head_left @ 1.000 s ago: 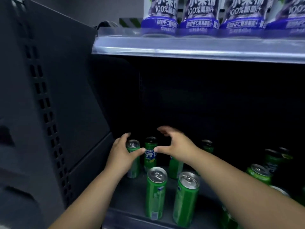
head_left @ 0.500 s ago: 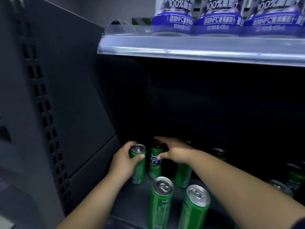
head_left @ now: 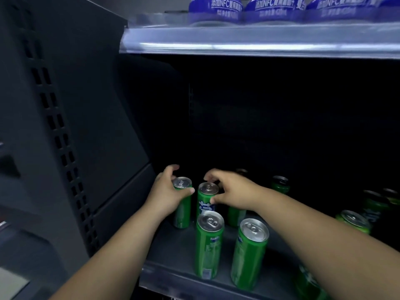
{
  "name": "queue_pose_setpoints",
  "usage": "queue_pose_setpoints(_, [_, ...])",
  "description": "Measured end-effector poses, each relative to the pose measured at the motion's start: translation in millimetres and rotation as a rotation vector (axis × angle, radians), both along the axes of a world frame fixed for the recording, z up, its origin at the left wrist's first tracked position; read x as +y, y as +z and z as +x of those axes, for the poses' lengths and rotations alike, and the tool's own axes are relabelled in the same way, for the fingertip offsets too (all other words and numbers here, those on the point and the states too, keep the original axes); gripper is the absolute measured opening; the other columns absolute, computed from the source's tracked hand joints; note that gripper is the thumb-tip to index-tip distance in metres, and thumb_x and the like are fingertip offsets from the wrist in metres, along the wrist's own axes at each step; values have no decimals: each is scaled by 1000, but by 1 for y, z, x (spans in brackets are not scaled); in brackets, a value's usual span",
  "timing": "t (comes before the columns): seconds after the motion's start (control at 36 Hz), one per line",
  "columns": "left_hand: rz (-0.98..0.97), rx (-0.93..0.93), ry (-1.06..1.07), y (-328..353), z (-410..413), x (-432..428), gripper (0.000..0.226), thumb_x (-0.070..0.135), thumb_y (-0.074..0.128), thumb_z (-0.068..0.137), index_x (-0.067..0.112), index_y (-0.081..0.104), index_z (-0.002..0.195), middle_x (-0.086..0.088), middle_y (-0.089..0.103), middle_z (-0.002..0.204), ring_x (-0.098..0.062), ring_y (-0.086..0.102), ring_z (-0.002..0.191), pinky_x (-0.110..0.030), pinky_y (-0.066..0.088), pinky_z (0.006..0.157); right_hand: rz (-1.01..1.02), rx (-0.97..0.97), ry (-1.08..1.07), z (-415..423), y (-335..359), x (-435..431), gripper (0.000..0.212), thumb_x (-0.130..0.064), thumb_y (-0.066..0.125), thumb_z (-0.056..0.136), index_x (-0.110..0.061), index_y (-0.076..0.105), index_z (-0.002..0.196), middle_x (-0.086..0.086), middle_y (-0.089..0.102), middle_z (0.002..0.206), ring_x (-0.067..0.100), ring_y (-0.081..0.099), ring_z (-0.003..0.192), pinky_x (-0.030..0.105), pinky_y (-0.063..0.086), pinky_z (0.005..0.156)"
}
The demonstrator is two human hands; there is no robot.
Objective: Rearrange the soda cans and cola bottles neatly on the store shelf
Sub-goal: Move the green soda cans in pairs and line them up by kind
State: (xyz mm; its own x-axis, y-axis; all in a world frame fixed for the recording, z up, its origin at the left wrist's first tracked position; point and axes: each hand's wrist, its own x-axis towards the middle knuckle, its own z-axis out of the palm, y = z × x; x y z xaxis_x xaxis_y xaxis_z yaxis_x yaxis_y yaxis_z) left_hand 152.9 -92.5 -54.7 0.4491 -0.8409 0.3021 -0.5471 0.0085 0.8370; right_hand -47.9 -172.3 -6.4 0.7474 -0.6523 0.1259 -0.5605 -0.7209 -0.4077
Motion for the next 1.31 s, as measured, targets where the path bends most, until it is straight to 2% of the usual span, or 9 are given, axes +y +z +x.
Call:
queue_pose_setpoints(0.11, [9,27,-48,3,-4,-3,69,14,74,80,24,42,141,1,60,111,-18,60,106,-29,45,91,-29,-5,-21,-2,-1,4,61,-27,83,77,-31,52,128,-7,63,125,14,61,111,38,50,98])
queue_pose_setpoints(0.25, [42,28,-62,2,-7,-4,87,39,81,66,27,40,142,0,50,129,-13,52,116,-36,45,103,-16,1,-40,-1,1,8,69,-27,83,78,-28,49,138,-3,61,131,15,60,116,36,49,100])
queue_pose_setpoints(0.36, [52,117,-60,0,-4,-7,73,27,77,76,28,41,139,0,63,121,-18,61,109,-40,48,100,-19,42,-52,2,5,9,76,-29,83,78,-29,46,143,-1,59,138,16,57,122,34,48,102])
queue_pose_setpoints(0.5, [26,204,-81,-4,-4,-5,89,34,77,69,30,31,145,2,55,126,-15,58,111,-39,47,102,-39,88,-70,5,4,8,74,-32,84,77,-29,50,143,-4,59,141,17,55,128,35,46,106])
queue_pose_setpoints(0.61, [0,324,-121,-8,-2,-3,68,11,70,88,17,33,145,0,62,114,-16,62,104,-38,49,97,-24,83,-99,6,3,9,78,-32,84,77,-29,48,145,-3,56,144,19,54,130,36,45,107])
queue_pose_setpoints(0.72, [-35,512,-200,-5,-6,4,52,3,55,95,27,34,136,-2,64,112,-13,62,97,-29,47,78,37,16,-111,3,3,12,72,-28,85,76,-29,48,138,-3,62,130,17,60,111,32,51,93])
queue_pose_setpoints(0.83, [-16,490,-163,-12,-9,6,30,22,61,96,22,49,123,-5,62,118,-18,63,104,-35,51,87,59,-7,-105,2,5,15,65,-24,87,75,-28,50,128,-5,63,118,14,62,100,33,53,87])
queue_pose_setpoints(0.92, [6,489,-181,-13,-10,8,14,23,60,96,21,59,110,-6,66,113,-18,65,98,-34,52,81,80,-28,-110,1,5,16,62,-22,88,72,-28,50,121,-6,64,116,14,64,99,38,56,88])
queue_pose_setpoints(1.31, [20,453,-336,-12,-12,17,14,19,58,97,17,63,110,0,69,98,-10,64,87,-24,46,71,168,-110,-117,-15,-2,18,59,-21,91,66,-37,52,107,-9,63,111,17,68,93,46,59,83])
